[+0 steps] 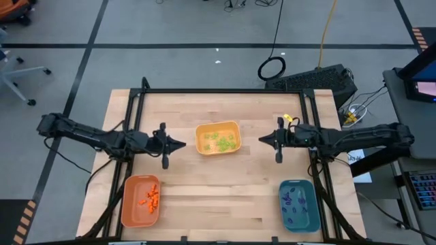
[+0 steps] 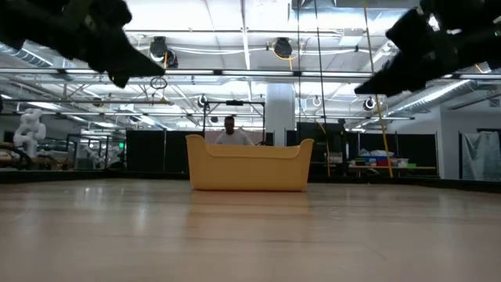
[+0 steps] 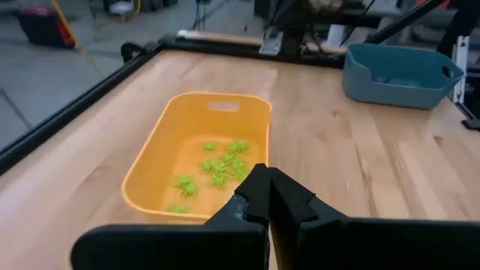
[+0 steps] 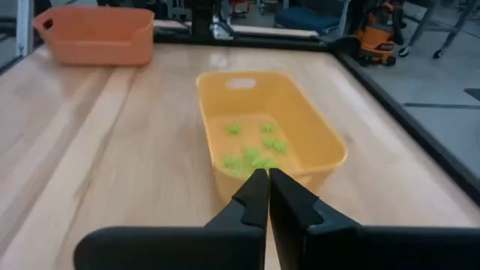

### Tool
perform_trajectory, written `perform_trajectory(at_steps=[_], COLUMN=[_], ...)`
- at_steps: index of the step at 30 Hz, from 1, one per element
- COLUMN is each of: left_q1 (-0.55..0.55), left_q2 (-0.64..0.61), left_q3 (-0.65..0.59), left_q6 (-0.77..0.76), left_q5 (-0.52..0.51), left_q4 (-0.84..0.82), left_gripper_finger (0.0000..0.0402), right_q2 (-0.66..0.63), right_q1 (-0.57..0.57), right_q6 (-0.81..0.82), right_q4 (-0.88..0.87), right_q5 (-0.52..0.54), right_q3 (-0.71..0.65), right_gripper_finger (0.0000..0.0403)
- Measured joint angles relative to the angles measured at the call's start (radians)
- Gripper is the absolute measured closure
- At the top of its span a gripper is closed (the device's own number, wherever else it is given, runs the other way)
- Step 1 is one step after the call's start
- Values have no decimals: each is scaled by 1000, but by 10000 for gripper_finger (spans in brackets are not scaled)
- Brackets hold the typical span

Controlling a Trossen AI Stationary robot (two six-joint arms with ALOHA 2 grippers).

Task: Sort Halloween decoration
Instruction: Return to Home Position

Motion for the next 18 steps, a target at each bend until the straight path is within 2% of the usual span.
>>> perform_trajectory(at_steps=[4,6,9,14,18], left_q1=[-20,-35,-54,-59,-59], left_q2=[7,6,2,-5,-23], left_q3=[-153,-204,-253,-260,-260], left_q6=[29,30,47,56,77], left_q5=[0,2,5,9,12], left_q4=[250,326,365,402,398], left_gripper_finger=[401,401,401,401,401], right_q2=[-7,-18,-43,-109,-163], right_q1=[7,19,26,27,26], right_q6=[-10,-30,-18,29,5], right_q4=[110,160,226,239,218], right_q5=[-30,-34,-51,-207,-264], right_q3=[-103,-161,-226,-253,-252], right_gripper_finger=[403,403,403,403,403])
